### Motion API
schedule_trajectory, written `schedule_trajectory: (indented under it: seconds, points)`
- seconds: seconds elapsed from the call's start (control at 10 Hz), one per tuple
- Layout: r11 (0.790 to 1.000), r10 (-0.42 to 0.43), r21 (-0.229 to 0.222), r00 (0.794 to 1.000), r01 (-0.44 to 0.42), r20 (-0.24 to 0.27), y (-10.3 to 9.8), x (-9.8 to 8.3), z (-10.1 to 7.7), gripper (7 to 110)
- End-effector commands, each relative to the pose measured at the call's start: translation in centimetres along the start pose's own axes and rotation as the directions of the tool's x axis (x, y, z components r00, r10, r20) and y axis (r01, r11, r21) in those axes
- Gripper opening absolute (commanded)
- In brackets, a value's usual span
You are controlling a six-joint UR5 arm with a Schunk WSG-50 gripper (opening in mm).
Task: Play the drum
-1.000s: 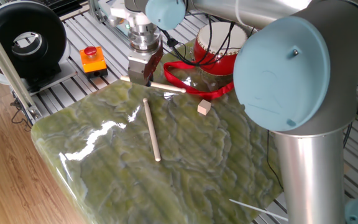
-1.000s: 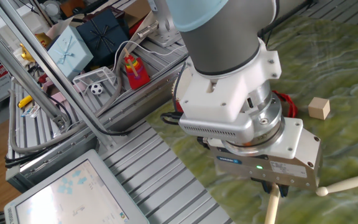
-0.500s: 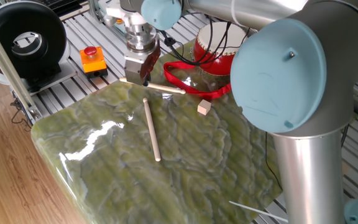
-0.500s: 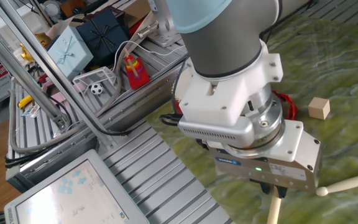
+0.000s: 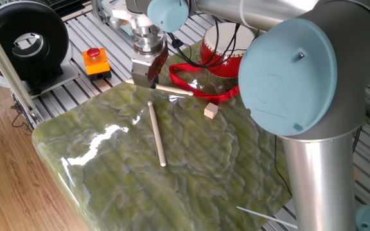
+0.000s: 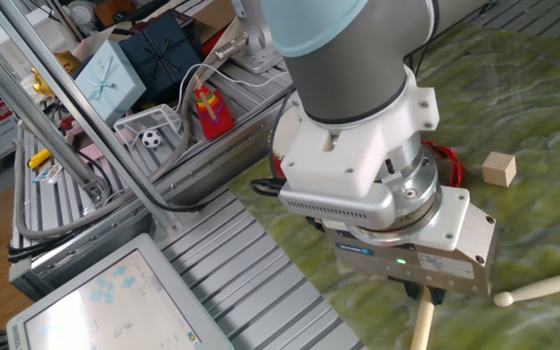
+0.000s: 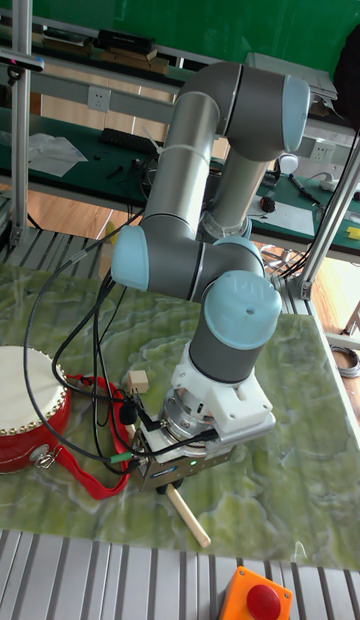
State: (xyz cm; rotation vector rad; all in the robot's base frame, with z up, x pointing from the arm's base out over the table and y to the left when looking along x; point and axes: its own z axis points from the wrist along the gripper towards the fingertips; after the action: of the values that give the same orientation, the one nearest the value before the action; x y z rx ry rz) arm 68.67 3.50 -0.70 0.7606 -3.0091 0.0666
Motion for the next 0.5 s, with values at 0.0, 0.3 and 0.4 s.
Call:
schedule_trajectory:
  seconds: [0.0,0.3,0.4]
  points:
    - [1.0,0.005,-0.018,1.0,-0.005,0.002,0.08,0.39,0.29,22]
    - [0.999,0.005,-0.032,1.0,-0.005,0.008,0.39,0.37,0.4,22]
    - [0.999,0.007,-0.033,1.0,-0.006,0.009,0.43,0.35,0.4,22]
